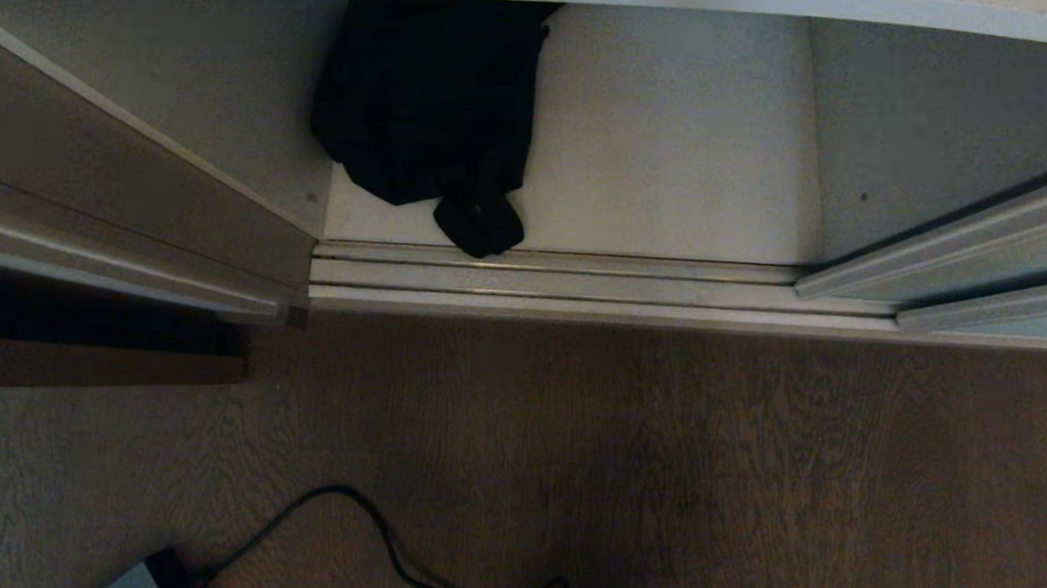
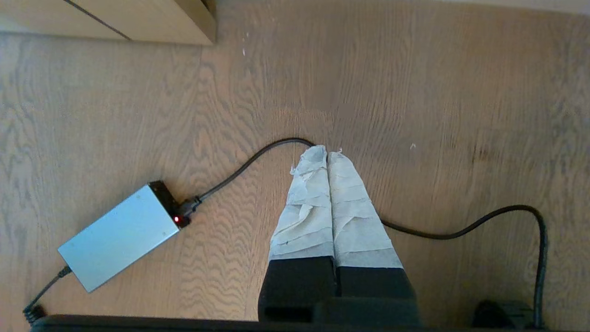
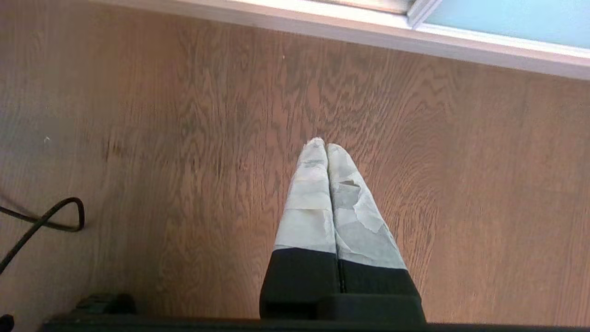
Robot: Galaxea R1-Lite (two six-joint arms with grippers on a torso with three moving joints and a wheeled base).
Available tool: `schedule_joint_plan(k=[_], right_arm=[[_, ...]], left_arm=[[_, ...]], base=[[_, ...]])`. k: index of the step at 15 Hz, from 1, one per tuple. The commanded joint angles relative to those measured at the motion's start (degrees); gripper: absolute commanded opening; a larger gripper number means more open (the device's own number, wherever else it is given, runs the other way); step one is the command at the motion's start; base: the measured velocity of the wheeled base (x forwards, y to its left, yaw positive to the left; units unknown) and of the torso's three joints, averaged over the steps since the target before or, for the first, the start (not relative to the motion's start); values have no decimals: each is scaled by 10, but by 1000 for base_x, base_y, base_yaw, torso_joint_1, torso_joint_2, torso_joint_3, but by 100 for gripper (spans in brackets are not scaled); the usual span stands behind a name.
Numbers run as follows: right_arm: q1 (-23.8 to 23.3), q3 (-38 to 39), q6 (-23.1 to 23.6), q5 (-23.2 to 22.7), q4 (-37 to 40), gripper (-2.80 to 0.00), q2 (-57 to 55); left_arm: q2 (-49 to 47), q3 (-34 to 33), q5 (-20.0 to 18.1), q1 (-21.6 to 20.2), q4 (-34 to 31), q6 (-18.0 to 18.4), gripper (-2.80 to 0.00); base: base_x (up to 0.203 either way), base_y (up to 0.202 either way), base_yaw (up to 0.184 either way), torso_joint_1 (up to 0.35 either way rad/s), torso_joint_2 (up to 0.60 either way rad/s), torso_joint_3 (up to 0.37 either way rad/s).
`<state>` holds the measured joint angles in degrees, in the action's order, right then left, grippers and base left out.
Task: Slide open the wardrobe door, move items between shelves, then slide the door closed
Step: Place the bag on the higher shelf
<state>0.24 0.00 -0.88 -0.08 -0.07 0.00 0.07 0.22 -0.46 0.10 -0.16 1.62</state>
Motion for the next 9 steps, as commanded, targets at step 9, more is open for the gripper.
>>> schedule_joint_plan(k=[9], right_arm=[[0,0,0,0,0,-280,3]], left_arm=[[-1,-1,3,0,2,0,-280]], base=[[13,0,0,0,0,-14]])
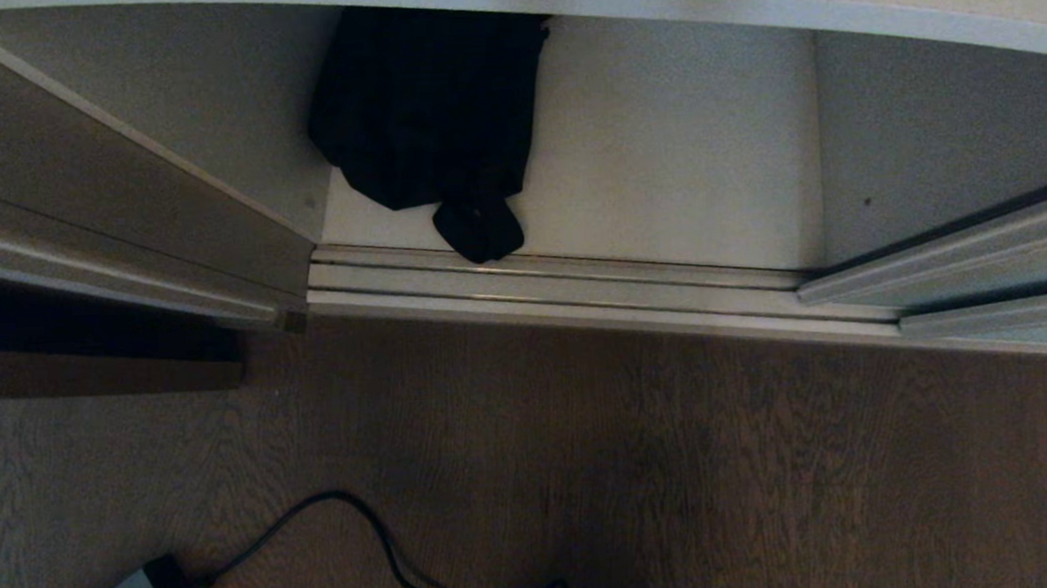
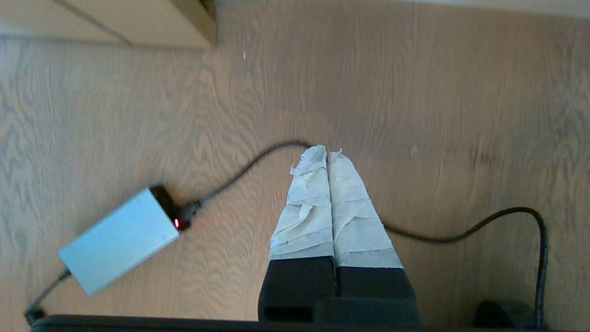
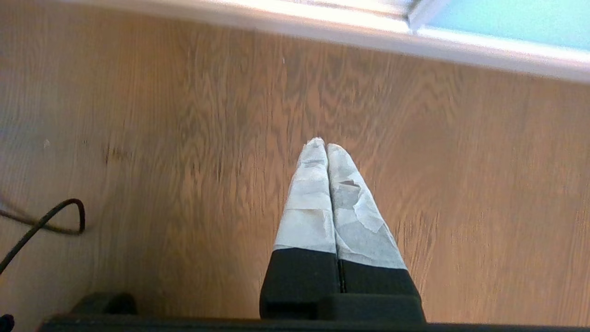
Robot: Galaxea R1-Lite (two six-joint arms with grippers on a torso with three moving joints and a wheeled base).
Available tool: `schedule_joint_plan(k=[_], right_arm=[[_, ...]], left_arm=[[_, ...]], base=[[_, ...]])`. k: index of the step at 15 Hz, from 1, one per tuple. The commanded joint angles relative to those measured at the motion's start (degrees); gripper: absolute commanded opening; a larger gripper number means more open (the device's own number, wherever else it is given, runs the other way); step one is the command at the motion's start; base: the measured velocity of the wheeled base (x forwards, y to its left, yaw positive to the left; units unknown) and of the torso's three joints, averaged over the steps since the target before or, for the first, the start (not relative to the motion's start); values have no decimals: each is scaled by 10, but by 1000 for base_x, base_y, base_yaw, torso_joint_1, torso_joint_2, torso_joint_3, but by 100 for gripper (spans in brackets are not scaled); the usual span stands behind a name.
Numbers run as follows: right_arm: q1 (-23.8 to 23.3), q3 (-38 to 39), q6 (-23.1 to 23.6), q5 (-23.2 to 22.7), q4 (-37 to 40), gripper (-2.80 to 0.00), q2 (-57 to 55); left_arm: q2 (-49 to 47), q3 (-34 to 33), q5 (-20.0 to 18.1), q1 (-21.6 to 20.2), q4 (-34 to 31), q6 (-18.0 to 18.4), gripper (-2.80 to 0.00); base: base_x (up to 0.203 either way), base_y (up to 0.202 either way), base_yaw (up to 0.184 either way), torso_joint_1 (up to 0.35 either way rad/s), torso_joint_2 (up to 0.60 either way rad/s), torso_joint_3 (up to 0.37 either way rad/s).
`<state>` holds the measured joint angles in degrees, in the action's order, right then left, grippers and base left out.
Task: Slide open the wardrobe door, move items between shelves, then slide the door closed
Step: Place the bag on the higher shelf
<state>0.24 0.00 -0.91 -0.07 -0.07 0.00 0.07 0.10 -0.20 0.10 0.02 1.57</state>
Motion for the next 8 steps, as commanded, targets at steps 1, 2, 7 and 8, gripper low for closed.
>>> schedule_joint_plan(k=[1,2,7,8], right_arm=[[0,0,0,0,0,-280,3],[0,0,-1,0,0,-280,3],[0,0,-1,0,0,-280,3],[0,0,0,0,0,-280,3]], left_arm=[[-1,0,0,0,1,0,-280],[-1,0,-1,0,1,-1,-280],[0,-1,0,0,1,3,-280],[0,-1,-1,0,0,2,-280]], base=[[189,0,-1,7,-2,2],[205,0,4,8,0,-4],[61,0,2,3,2,0],[0,0,0,0,0,0]])
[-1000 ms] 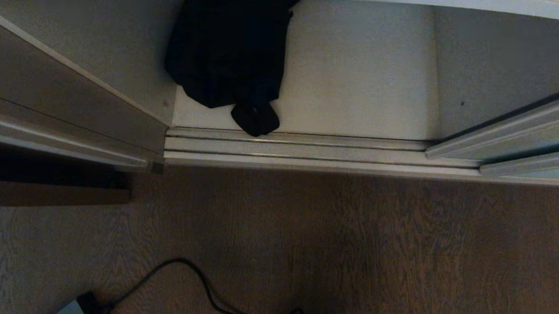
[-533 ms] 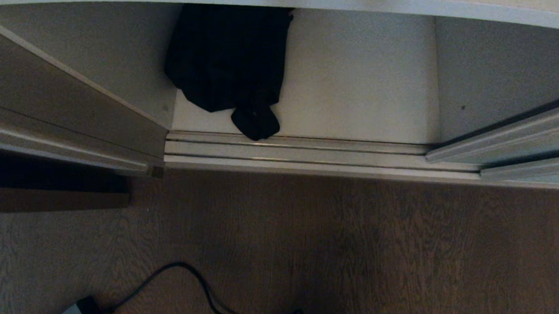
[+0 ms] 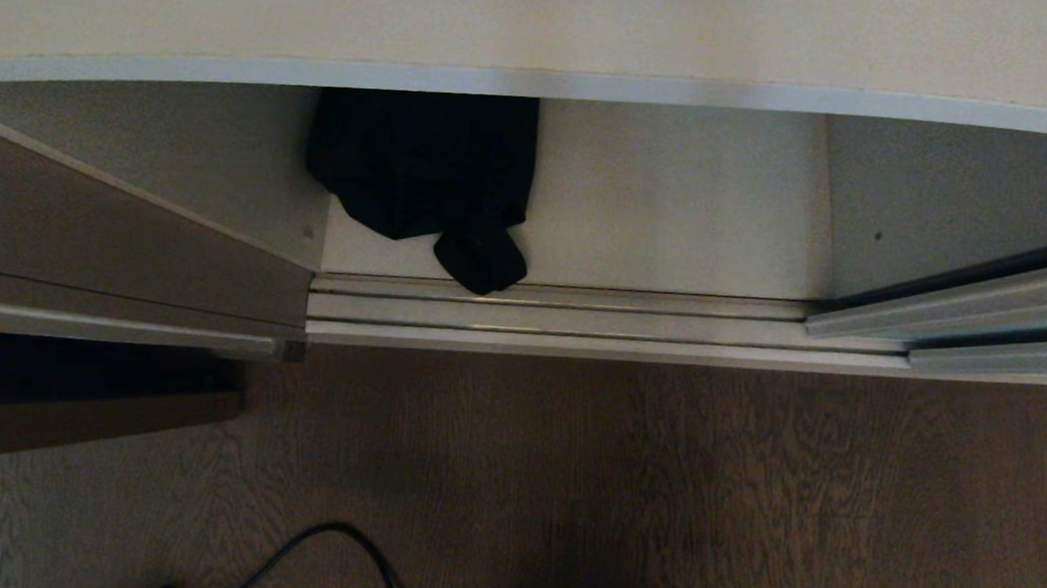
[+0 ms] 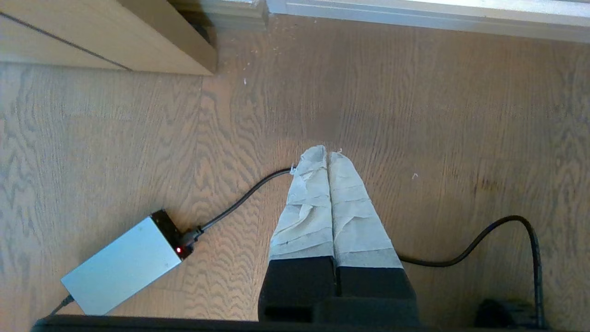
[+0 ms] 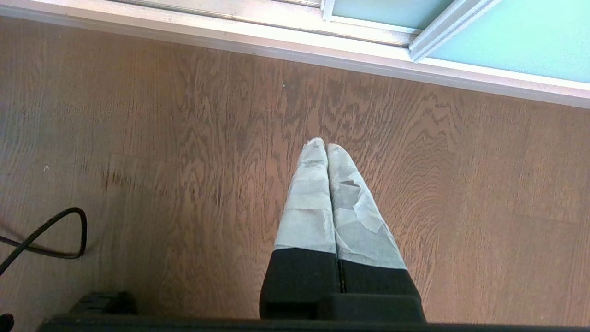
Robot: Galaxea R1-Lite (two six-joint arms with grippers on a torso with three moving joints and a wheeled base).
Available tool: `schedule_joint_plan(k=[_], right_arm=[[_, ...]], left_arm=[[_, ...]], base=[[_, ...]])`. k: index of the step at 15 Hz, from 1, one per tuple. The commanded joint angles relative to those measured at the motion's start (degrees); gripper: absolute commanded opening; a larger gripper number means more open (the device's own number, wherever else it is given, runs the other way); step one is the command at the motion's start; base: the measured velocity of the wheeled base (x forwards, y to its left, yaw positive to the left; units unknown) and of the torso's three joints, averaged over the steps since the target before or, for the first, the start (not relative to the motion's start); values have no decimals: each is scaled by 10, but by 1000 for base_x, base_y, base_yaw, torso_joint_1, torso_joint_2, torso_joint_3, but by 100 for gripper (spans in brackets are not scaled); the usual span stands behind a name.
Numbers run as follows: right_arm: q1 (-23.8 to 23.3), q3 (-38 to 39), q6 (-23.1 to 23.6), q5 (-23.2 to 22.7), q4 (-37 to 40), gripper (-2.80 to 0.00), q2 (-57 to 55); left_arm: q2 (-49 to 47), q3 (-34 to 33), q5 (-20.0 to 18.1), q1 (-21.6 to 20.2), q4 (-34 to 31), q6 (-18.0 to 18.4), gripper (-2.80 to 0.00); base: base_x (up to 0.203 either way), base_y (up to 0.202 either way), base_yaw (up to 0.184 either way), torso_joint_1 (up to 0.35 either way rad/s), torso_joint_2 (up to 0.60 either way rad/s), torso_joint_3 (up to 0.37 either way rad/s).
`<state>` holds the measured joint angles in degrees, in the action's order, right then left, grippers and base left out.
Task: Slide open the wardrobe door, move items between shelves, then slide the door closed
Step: Place the bag on the higher shelf
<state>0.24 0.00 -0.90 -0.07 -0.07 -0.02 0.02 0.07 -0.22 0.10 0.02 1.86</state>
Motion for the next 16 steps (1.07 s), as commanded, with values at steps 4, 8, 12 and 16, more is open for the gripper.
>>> schedule_joint_plan(k=[4,8,12,16], right_arm=[[0,0,0,0,0,-280,3],[0,0,0,0,0,-280,3],[0,0,0,0,0,-280,3],[0,0,0,0,0,-280,3]], left_arm=[[-1,-1,-3,0,-1,34,-280],[-27,80,10,0,-3,24,-280],[-201,212,16,0,-56,-97,-280],[-382,272,-39,3,-90,-230,-280]], base=[[0,0,0,0,0,0],[0,0,0,0,0,0],[0,0,0,0,0,0],[0,0,0,0,0,0]])
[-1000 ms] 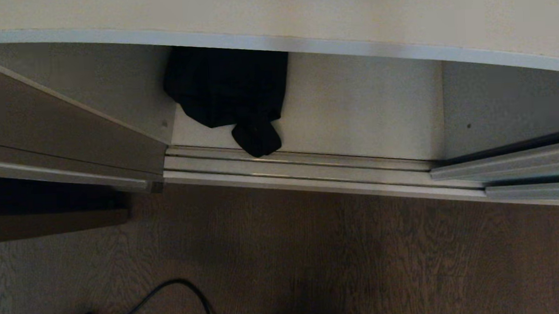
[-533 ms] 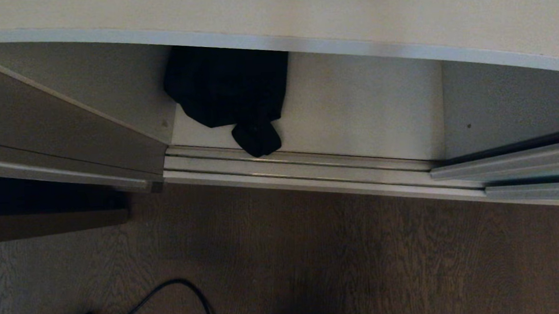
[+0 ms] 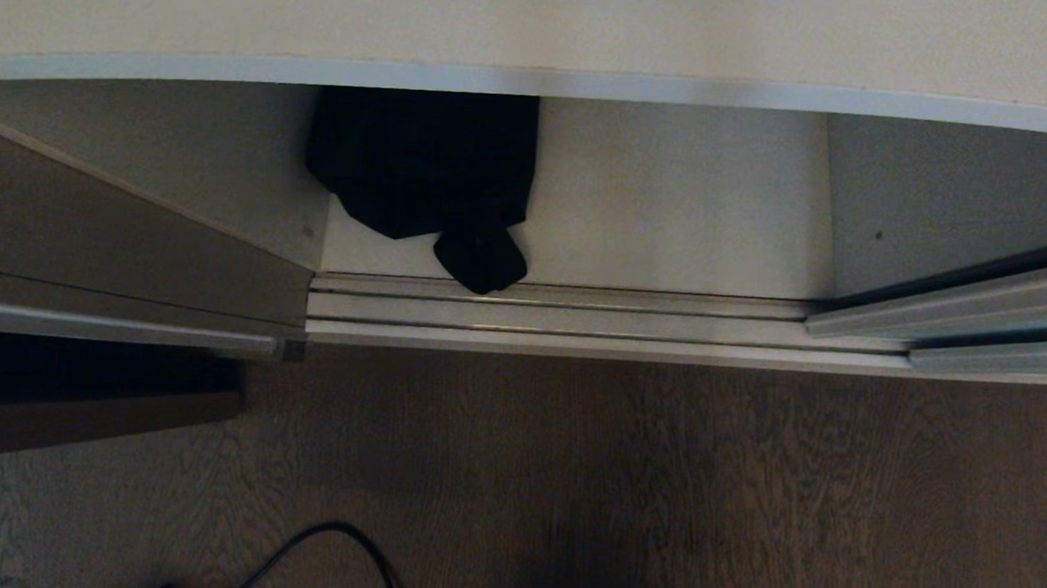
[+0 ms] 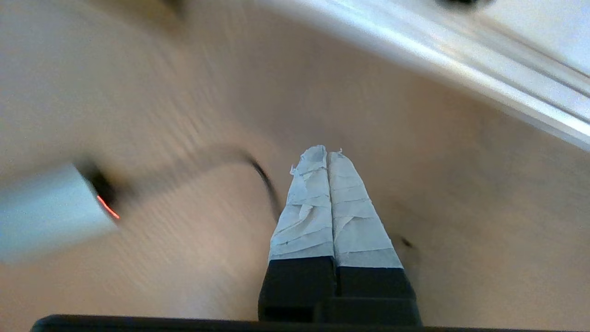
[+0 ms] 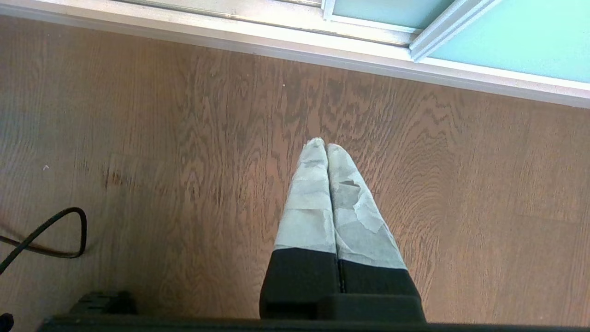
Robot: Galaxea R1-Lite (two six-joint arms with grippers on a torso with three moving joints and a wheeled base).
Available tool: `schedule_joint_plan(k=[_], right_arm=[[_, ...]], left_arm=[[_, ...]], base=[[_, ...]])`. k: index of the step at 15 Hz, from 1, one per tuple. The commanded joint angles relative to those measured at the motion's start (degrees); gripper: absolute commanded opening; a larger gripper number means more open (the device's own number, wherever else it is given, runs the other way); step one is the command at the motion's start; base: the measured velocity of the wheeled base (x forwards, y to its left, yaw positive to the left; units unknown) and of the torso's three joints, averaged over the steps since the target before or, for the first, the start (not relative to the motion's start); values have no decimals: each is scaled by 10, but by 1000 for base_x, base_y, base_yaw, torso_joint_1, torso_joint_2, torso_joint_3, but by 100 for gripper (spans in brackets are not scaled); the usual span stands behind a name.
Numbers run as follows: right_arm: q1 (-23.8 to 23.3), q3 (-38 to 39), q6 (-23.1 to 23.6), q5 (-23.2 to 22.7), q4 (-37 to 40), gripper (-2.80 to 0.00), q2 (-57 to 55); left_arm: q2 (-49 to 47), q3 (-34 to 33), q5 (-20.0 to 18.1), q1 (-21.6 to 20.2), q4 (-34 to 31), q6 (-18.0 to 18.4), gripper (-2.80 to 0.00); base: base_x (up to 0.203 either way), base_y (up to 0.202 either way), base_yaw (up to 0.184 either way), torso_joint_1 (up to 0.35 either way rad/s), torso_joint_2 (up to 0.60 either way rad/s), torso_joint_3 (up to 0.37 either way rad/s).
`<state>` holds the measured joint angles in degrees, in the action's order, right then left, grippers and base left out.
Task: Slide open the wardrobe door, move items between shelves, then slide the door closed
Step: Place the bag on the higher shelf
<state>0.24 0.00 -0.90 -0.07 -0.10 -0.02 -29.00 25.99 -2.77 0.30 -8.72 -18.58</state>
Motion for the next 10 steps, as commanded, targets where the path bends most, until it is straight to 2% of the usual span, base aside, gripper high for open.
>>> schedule_joint_plan(k=[1,3,6,8,10], right_arm=[[0,0,0,0,0,-280,3],[0,0,0,0,0,-280,3],[0,0,0,0,0,-280,3],[0,0,-1,0,0,-280,3],[0,0,0,0,0,-280,3]], left_arm=[[-129,18,-52,1,-8,-51,-280],[-197,22,-131,1,-12,-75,-280],[-294,31,-211,3,-10,-82,-280],[-354,41,-241,14,-1,-81,-280],[-415,52,-251,26,28,-81,-280]], base=[[0,0,0,0,0,0],[0,0,0,0,0,0],[0,0,0,0,0,0],[0,0,0,0,0,0],[0,0,0,0,0,0]])
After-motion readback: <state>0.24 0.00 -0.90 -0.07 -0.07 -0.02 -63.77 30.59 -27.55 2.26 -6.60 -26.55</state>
